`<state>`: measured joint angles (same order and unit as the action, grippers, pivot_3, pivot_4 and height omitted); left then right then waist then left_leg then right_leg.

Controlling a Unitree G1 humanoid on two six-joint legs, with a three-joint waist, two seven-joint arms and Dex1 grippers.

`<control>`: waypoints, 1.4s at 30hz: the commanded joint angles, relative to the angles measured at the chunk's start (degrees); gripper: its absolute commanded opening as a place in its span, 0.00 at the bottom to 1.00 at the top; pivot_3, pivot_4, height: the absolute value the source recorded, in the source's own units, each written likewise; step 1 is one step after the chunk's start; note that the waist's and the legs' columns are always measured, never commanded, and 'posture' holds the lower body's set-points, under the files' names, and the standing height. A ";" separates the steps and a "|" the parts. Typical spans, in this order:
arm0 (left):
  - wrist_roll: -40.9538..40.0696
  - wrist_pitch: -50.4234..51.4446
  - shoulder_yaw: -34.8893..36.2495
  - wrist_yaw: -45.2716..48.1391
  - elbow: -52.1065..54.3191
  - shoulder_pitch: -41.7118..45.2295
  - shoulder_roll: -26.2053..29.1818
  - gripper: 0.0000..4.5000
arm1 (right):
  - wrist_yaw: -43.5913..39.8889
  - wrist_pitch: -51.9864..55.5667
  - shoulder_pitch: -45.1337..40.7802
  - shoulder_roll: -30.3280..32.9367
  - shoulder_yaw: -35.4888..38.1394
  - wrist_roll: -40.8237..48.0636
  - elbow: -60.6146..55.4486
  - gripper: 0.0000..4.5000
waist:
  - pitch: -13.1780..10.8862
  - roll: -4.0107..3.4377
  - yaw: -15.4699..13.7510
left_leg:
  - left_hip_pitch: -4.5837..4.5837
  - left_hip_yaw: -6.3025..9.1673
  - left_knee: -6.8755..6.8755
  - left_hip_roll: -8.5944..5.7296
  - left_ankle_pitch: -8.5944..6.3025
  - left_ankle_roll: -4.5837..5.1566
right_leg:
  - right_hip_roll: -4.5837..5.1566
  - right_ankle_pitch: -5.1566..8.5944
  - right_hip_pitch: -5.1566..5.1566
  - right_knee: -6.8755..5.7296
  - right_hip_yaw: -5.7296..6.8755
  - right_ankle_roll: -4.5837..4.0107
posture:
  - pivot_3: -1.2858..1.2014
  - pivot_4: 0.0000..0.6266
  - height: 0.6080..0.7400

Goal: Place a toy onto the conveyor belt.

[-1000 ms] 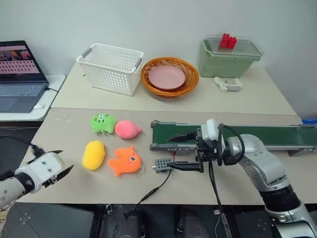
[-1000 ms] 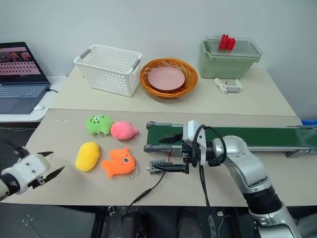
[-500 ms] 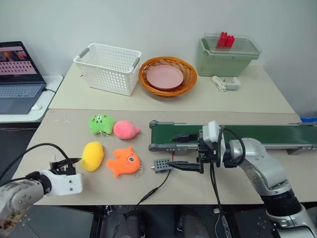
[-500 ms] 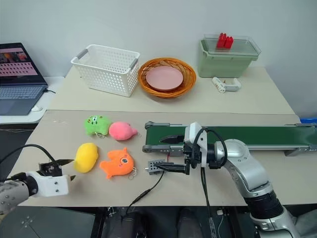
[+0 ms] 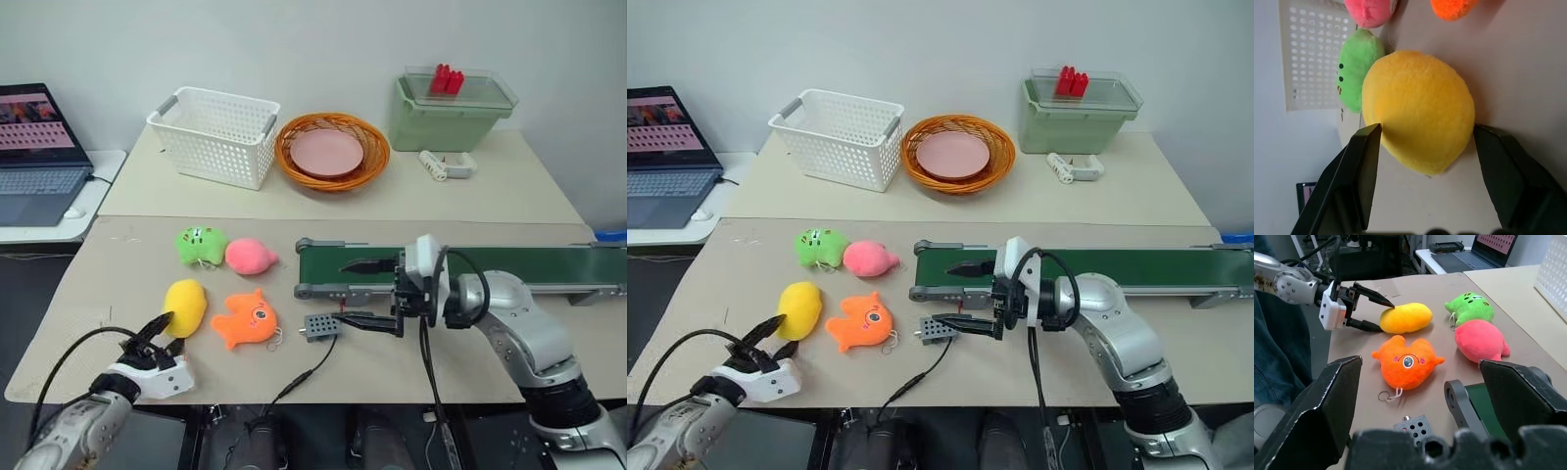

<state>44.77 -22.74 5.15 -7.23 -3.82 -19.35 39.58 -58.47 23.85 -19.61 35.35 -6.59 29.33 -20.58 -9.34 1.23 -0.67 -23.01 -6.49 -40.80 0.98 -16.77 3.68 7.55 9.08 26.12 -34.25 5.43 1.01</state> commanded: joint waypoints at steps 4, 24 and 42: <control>3.57 3.65 -3.71 -7.13 -5.10 1.00 -2.51 0.70 | -0.10 -0.74 -1.62 0.79 2.19 0.17 -0.50 1.00 | 0.25 -0.39 -0.25 | 0.13 0.01 0.01 0.00 -0.04 -0.04 | 0.08 0.00 -0.09 -0.03 0.01 0.00 | 0.52 0.24 1.00; -0.83 4.40 -7.66 -4.57 -10.03 13.39 -0.73 0.59 | 0.18 -0.41 -1.73 1.42 2.32 0.37 -0.46 1.00 | 0.58 -0.83 0.25 | 0.16 -0.20 -0.10 -0.09 -0.01 0.13 | 0.37 0.03 0.05 -0.60 0.26 -0.02 | 0.52 0.24 1.00; -25.69 15.25 6.79 2.92 4.86 12.68 -8.19 0.01 | -0.43 -1.02 -2.10 1.09 1.67 -0.60 1.28 1.00 | 0.53 -0.73 0.15 | 0.19 -0.17 -0.11 -0.10 -0.01 0.13 | 0.56 0.04 0.09 -0.67 0.28 -0.02 | 0.52 0.24 1.00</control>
<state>25.29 -9.56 8.61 -6.13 -4.36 -7.42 32.12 -58.64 23.84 -20.90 36.39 -6.01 28.33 -18.61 -8.81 0.50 -0.52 -22.83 -6.65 -40.94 0.87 -16.72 3.71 8.15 9.11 26.19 -34.91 5.73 0.99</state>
